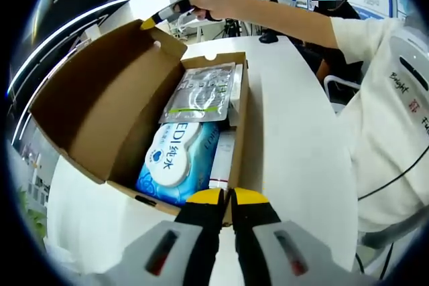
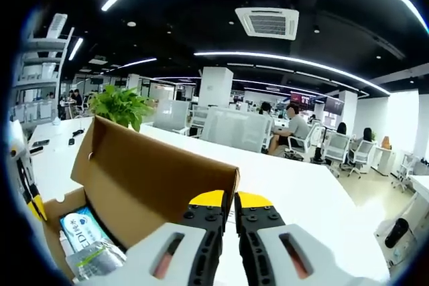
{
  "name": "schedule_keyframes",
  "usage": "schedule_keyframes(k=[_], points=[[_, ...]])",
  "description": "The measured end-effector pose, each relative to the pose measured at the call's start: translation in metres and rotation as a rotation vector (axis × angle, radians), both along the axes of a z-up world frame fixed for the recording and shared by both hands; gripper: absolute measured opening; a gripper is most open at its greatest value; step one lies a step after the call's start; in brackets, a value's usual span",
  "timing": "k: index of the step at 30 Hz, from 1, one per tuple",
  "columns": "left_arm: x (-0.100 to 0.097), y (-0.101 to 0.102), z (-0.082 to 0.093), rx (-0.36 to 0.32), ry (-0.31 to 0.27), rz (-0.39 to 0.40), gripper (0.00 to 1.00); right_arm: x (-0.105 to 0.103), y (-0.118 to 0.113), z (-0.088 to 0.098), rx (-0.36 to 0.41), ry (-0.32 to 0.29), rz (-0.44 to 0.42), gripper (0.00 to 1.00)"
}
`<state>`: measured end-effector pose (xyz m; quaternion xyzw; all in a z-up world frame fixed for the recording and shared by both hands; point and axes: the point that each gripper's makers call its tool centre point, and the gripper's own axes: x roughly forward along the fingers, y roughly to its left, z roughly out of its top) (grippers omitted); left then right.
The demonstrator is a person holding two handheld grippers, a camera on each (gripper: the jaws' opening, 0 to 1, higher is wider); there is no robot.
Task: Operate the shoe box by opening the lid, removing the specified soft item, and placing it in the target area until the item is outside and the box remains undamaged.
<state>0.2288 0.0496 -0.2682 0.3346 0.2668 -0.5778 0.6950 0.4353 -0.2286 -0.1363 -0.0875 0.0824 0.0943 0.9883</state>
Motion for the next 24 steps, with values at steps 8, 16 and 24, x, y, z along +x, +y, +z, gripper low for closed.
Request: schedule_keyframes(k=[8, 16, 24], points=[[-0.001, 0.0, 0.0, -0.002, 0.0, -0.003, 0.04, -0.002, 0.0, 0.0, -0.002, 0.005, -0.008, 0.02], [-0.001, 0.0, 0.0, -0.015, -0.002, -0.008, 0.04, 0.0, -0.001, -0.001, -0.024, 0.01, -0.008, 0.02], [-0.001, 0.0, 0.0, -0.003, -0.005, -0.007, 0.04, 0.017, -0.001, -0.014, -0.058, 0.103, -0.026, 0.02]])
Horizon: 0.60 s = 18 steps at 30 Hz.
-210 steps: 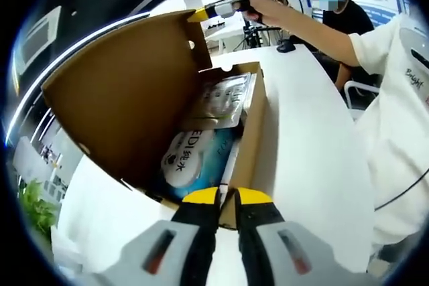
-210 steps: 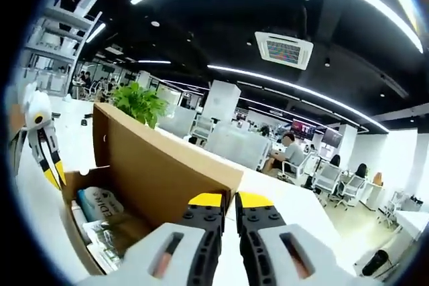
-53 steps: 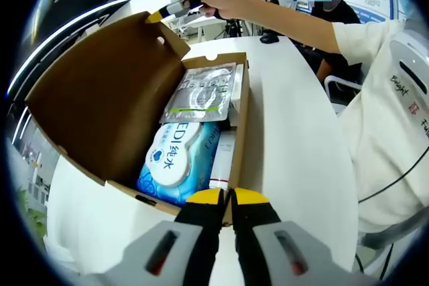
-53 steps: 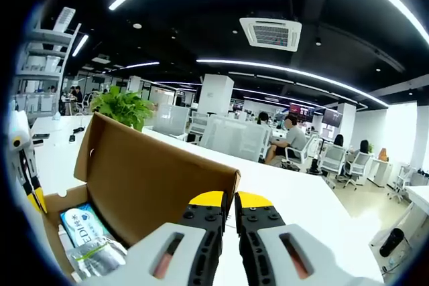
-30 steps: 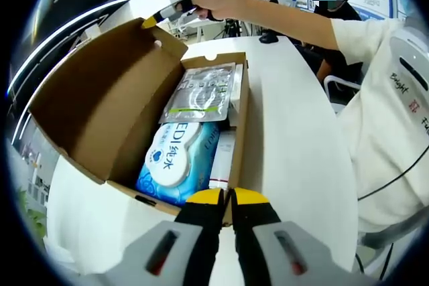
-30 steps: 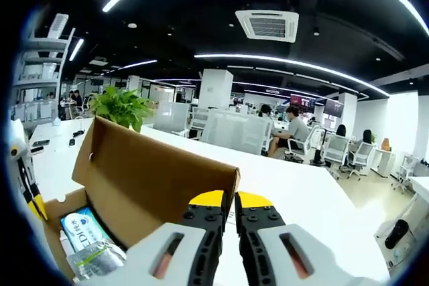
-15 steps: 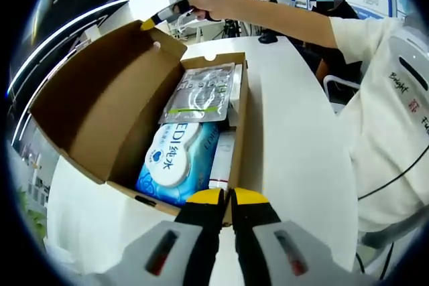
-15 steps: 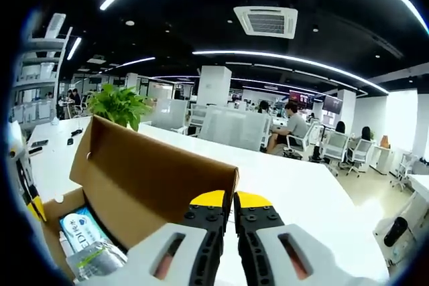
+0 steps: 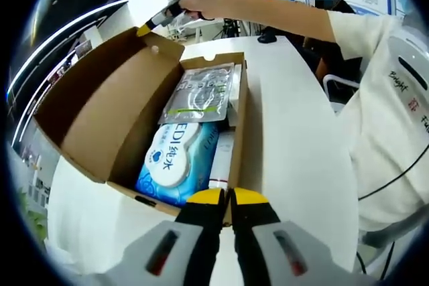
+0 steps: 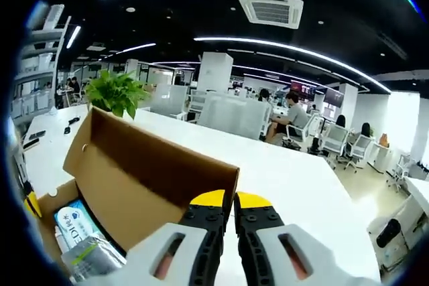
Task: Operate the shoe box by opening the lid, removing the specified soft item, and placing it in the target area until the item is outside and the box remains undamaged.
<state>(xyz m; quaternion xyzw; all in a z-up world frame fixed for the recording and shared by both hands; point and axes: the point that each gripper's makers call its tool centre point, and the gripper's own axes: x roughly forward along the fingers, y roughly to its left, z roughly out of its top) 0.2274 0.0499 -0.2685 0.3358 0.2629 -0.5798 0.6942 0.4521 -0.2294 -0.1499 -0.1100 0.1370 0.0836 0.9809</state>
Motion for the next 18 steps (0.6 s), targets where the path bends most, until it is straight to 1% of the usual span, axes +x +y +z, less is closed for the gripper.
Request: schedule_keyframes(k=[4, 8, 14, 18], points=[[0.0, 0.0, 0.0, -0.009, -0.002, 0.003, 0.04, 0.0, 0.001, -0.003, -0.008, -0.002, -0.013, 0.02], [0.001, 0.0, 0.0, 0.0, 0.0, 0.006, 0.04, 0.005, 0.0, -0.008, 0.024, 0.035, -0.025, 0.02], [0.001, 0.0, 0.0, -0.008, -0.004, 0.009, 0.04, 0.008, 0.001, -0.013, 0.009, 0.053, -0.032, 0.02], [0.001, 0.0, 0.0, -0.005, -0.004, 0.01, 0.04, 0.01, 0.0, -0.014, 0.042, 0.065, -0.033, 0.02]])
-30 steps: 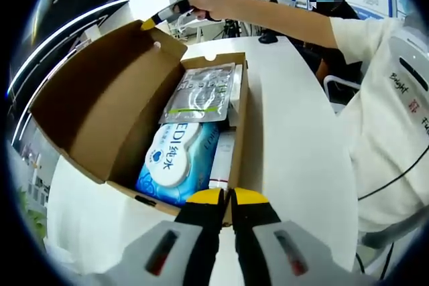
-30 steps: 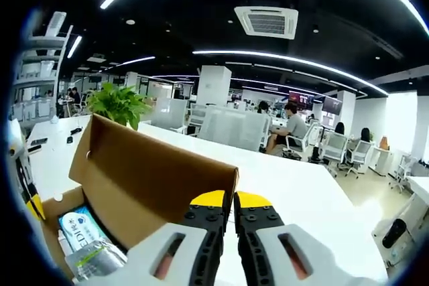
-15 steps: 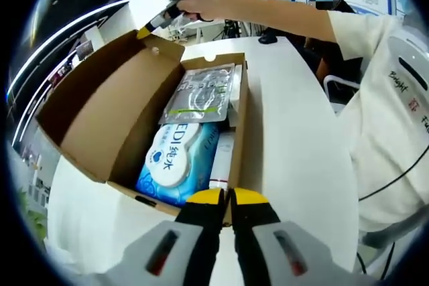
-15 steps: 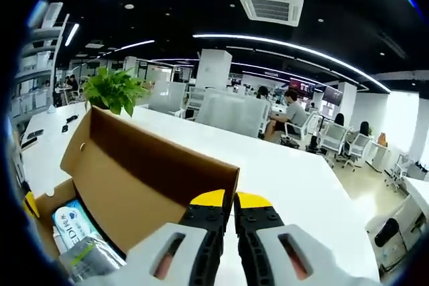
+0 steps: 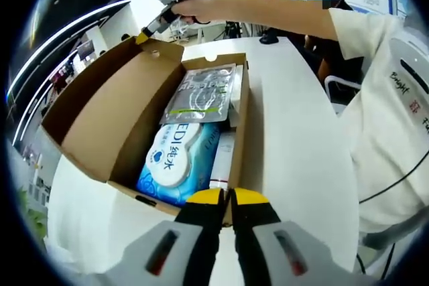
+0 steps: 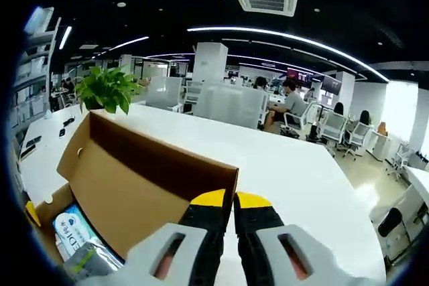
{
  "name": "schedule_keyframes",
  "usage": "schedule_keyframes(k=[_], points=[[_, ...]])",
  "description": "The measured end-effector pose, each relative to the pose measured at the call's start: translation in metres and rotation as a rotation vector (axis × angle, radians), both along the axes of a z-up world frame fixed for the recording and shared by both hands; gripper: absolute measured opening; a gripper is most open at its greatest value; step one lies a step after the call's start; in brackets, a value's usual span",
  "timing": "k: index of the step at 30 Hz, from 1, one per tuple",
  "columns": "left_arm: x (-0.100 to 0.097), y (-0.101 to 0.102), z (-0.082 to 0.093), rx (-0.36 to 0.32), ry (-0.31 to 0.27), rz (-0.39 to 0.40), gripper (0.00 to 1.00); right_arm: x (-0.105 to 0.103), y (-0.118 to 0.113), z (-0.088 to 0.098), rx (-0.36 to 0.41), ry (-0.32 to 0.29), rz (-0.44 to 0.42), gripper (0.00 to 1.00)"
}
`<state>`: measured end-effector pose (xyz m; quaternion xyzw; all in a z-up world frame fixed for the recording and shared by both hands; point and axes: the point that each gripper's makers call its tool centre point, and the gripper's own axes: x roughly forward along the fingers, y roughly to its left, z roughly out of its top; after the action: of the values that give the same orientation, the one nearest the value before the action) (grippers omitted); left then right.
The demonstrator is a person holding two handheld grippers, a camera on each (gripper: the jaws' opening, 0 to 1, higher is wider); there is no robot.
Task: Operate the shoe box by opening the lid, removing the specified soft item, and placing it in the target area until the item is outside and the box remains undamaged.
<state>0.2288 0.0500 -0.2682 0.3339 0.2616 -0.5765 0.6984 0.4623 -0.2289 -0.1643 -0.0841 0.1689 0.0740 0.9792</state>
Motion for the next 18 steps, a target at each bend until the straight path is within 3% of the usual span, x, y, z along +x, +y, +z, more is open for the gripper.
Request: schedule_keyframes(k=[9, 18], points=[[-0.0001, -0.0001, -0.0002, 0.002, -0.004, 0.003, 0.04, 0.0051, 0.0005, -0.0052, 0.003, 0.031, -0.004, 0.02], [0.0, -0.0001, -0.0002, 0.001, -0.003, 0.003, 0.05, 0.0069, 0.0003, -0.0074, 0.077, 0.033, -0.01, 0.02]])
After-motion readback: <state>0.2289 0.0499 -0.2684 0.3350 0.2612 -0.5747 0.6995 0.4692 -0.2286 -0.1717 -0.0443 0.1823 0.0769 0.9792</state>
